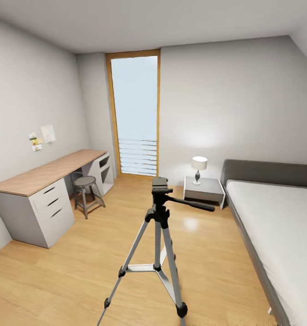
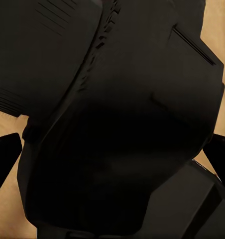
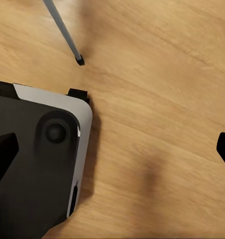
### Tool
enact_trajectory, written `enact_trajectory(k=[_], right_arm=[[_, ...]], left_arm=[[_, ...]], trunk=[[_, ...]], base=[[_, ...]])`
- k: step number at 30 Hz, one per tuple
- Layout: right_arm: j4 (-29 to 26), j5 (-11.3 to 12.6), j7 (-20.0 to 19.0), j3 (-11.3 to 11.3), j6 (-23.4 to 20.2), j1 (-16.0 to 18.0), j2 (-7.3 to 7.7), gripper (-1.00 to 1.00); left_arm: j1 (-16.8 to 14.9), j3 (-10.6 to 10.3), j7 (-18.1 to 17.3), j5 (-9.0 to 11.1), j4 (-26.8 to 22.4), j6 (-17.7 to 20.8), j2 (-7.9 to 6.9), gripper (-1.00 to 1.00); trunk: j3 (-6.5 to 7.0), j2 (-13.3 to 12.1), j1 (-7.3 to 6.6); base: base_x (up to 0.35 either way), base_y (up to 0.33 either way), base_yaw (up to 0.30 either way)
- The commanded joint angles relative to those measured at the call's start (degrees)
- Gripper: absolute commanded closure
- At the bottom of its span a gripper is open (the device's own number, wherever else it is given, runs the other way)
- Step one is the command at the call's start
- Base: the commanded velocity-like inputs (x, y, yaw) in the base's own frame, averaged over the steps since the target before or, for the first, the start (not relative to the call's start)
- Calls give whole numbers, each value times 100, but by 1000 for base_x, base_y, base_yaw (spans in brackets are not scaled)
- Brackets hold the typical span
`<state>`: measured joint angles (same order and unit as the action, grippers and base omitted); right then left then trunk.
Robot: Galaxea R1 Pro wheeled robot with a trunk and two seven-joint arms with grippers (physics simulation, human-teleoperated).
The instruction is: Attach the digital camera to the camera tripod in the bedroom.
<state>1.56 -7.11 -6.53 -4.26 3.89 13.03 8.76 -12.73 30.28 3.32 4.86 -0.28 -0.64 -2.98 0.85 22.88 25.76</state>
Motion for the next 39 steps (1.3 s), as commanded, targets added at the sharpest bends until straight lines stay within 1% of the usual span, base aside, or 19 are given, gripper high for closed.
enact_trajectory(k=[1, 5, 11, 16, 20, 39], right_arm=[[17, -24, -6, -40, 32, 7, 1, -100], [14, -26, -6, -40, 29, 7, 0, -100], [11, -33, -12, -40, 4, 7, -41, -100], [11, -39, -20, -45, 13, 7, -22, -100], [11, -43, -17, -47, 22, 7, -2, -100], [11, -45, -7, -48, 67, 7, 3, -100]], left_arm=[[-1, -31, 11, 50, 2, -7, 0, 100], [-1, -31, 11, 50, 2, -7, 0, 100], [-1, -30, 11, 53, 2, -7, 0, 100], [-1, -31, 11, 52, 2, -7, 0, 100], [-1, -31, 11, 52, 2, -7, 0, 100], [-1, -31, 11, 54, 2, -7, 0, 100]], trunk=[[-2, 4, 2], [-2, 4, 2], [-2, 4, 2], [-18, 4, 2], [-46, 4, 2], [-214, 4, 2]], base=[[0, 0, -240], [0, 0, -157], [0, 0, -22], [0, 0, -12], [0, 0, -42], [0, 0, -11]])
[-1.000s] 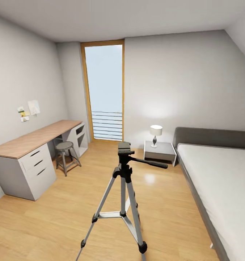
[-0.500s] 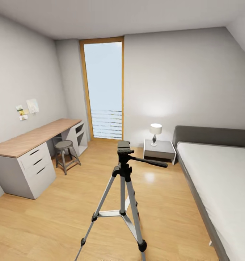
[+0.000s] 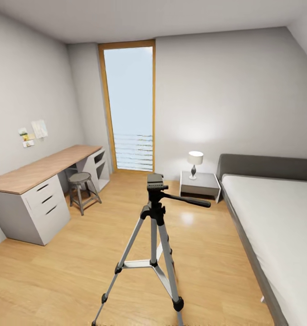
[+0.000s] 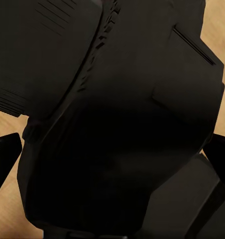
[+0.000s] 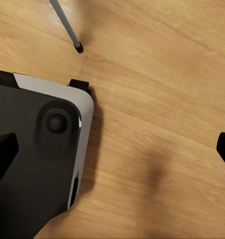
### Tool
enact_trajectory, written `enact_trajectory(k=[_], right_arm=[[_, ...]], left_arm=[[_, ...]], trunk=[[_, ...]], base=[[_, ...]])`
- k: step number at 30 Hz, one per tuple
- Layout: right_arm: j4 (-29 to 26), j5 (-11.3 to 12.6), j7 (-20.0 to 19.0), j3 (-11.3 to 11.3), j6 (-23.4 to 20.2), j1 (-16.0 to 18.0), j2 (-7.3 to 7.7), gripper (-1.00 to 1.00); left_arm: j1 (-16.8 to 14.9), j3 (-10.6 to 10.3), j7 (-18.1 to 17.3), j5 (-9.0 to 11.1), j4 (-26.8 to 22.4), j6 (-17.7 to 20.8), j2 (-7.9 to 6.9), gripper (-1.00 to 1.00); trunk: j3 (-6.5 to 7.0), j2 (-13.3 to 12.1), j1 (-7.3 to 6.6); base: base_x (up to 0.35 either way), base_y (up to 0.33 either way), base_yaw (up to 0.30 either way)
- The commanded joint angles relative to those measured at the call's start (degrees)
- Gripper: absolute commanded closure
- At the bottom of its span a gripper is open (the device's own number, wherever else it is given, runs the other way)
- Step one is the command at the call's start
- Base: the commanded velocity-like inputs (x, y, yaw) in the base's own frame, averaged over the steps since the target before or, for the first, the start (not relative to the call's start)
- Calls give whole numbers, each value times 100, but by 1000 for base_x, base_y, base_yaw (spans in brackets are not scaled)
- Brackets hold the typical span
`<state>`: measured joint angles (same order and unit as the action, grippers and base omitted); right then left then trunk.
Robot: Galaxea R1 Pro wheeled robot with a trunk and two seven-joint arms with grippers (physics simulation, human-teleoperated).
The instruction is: Attach the digital camera to the camera tripod in the bedroom.
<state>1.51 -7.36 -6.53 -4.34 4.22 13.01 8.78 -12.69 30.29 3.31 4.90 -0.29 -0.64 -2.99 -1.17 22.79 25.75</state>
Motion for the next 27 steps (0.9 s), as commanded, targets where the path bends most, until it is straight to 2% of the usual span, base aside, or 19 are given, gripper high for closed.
enact_trajectory(k=[1, 27], right_arm=[[16, -20, -6, -40, 35, 9, 1, -100], [16, -20, -6, -40, 35, 9, 12, -100]], left_arm=[[-5, -32, 11, 51, 3, -7, 0, 100], [-5, -23, 11, 46, -4, -7, -5, 100]], trunk=[[-22, 13, 3], [-259, 13, 3]], base=[[0, 0, 0], [0, 0, 0]])
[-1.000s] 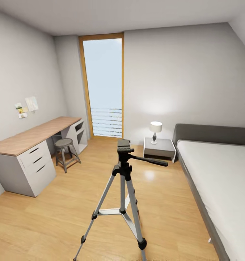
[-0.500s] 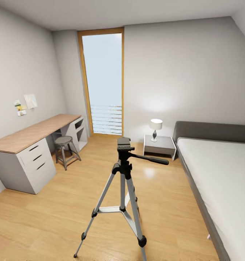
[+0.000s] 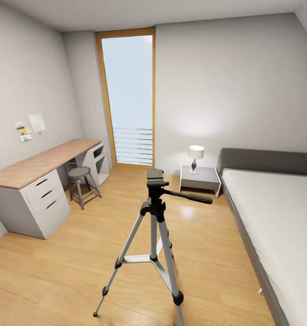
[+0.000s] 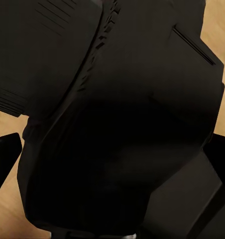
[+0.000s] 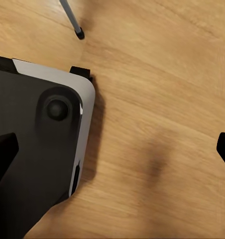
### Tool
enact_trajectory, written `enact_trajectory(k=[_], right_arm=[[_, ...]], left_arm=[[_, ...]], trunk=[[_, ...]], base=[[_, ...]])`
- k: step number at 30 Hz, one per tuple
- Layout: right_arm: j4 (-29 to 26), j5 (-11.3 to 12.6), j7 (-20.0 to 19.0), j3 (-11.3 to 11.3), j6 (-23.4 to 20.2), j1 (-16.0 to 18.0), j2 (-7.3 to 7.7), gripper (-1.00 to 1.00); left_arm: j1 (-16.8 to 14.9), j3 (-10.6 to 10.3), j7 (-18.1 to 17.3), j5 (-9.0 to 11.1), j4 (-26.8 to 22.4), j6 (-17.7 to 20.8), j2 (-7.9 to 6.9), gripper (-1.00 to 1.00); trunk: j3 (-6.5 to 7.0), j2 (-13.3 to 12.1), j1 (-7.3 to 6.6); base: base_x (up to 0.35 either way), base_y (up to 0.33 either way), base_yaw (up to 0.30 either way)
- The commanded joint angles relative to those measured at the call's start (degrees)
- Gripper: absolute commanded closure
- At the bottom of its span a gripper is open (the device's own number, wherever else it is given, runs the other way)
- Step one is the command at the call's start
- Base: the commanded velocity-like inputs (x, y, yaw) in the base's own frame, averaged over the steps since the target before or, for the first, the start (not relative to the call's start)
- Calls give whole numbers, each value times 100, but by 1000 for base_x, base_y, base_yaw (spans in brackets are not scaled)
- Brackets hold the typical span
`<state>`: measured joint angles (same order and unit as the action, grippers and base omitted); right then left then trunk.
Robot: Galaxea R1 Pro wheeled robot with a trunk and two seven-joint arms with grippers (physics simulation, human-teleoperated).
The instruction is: Attach the digital camera to the camera tripod in the bedroom.
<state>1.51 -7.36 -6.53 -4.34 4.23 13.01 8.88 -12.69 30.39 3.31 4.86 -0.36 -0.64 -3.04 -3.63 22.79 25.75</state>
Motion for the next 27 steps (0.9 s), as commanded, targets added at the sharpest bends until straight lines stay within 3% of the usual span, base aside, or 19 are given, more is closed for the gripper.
enact_trajectory(k=[1, 27], right_arm=[[16, -20, -7, -40, 34, 9, 3, -100], [16, -20, -7, -40, 34, 9, 8, -100]], left_arm=[[-5, -32, 12, 48, 2, -7, -1, 100], [-5, -28, 6, 51, 1, -7, -4, 100]], trunk=[[-22, 13, 3], [-259, 13, 3]], base=[[0, 0, 0], [0, 0, 0]])
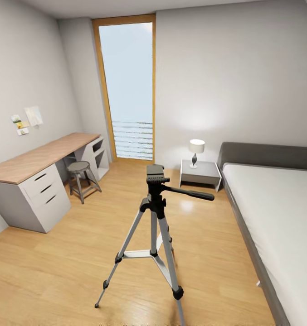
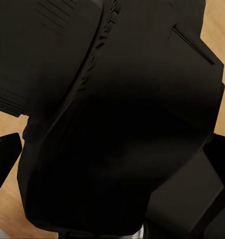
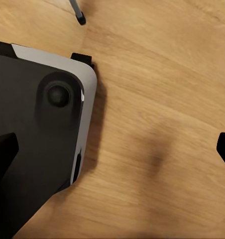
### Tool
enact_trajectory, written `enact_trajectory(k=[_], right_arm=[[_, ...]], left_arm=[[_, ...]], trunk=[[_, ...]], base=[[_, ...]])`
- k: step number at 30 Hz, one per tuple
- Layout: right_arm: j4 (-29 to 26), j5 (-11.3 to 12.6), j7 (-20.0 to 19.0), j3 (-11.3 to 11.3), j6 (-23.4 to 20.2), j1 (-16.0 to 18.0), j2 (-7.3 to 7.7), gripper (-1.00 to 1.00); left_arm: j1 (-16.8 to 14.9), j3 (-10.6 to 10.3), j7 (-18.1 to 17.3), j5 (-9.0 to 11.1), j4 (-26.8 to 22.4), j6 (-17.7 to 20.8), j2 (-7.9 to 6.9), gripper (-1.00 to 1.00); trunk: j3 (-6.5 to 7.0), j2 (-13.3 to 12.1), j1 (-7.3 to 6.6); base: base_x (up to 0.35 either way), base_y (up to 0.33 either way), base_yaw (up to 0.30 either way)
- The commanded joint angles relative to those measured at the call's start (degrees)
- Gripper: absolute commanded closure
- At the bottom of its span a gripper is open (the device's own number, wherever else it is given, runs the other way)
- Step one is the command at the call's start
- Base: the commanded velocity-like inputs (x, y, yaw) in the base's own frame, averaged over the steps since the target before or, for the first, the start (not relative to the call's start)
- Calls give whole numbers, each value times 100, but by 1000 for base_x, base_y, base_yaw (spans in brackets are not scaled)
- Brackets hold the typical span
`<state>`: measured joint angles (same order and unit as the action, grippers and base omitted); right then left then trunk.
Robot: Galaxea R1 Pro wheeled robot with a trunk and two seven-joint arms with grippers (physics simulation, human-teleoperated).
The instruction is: Attach the digital camera to the camera tripod in the bedroom.
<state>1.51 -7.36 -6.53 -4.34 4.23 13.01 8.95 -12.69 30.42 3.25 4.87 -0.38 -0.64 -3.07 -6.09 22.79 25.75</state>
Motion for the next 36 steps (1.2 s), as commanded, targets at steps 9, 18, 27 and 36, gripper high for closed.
enact_trajectory(k=[9, 18, 27, 36], right_arm=[[16, -20, -7, -40, 39, 9, 1, -100], [16, -20, -7, -40, 43, 9, 1, -100], [16, -20, -7, -40, 50, 9, 6, -100], [16, -20, -7, -40, 52, 9, 10, -100]], left_arm=[[-5, -36, 9, 49, 3, -7, 3, 100], [-5, -37, 9, 49, 3, -7, 2, 100], [-5, -37, 9, 49, 3, -7, 1, 100], [-5, -43, 9, 43, 3, -7, 3, 100]], trunk=[[-94, 12, 3], [-176, 12, 3], [-260, 12, 3], [-344, 12, 3]], base=[[0, 0, 0], [0, 0, 0], [0, 0, 0], [0, 0, 0]])
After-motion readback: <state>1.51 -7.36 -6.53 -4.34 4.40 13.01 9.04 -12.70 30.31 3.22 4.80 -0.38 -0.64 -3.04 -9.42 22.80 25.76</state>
